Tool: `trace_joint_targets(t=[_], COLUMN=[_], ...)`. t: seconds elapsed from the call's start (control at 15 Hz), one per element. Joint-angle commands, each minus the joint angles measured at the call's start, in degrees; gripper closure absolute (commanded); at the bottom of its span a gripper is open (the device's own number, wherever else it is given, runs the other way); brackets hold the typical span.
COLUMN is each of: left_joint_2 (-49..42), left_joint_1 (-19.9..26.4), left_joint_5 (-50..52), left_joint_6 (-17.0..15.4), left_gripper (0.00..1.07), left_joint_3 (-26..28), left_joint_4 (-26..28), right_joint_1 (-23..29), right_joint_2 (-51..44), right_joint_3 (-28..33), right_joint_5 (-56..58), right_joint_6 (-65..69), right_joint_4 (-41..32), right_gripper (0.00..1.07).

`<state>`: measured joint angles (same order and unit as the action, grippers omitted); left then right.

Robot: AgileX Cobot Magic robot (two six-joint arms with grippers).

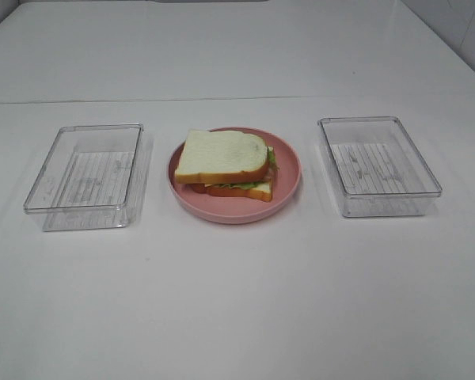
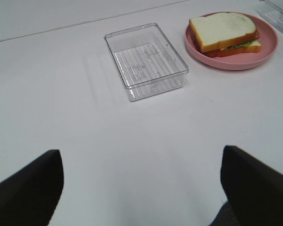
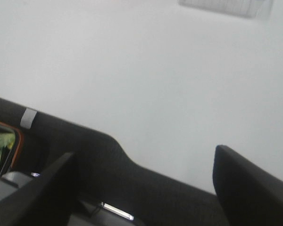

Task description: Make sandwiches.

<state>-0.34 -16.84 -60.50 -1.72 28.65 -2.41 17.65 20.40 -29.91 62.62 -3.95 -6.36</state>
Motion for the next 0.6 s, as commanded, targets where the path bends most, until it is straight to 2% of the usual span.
trace_joint_targets(t=[0.07, 0.27, 0.6], left_joint_2=[-0.5, -0.5, -0.5], left_joint_1=[-0.4, -0.4, -0.4], left_joint_5=[0.5, 0.5, 0.5], left_joint_6=[1.1, 1.7, 1.7], left_gripper=[0.21, 0.21, 0.21], left_joint_3=[-0.1, -0.1, -0.1], left_joint_4=[1.1, 1.5, 1.4], right_joint_1=[0.1, 0.1, 0.1], right_joint_2=[-14.3, -20.1, -20.3], right_joint_3=[1.1, 1.1, 1.1], right_joint_5=[-1.7, -1.6, -1.7], right_joint_6=[-5.4, -6.5, -6.4], right_joint_4=[-2.3, -3.0, -3.0], right_gripper=[0.33, 0.33, 0.33])
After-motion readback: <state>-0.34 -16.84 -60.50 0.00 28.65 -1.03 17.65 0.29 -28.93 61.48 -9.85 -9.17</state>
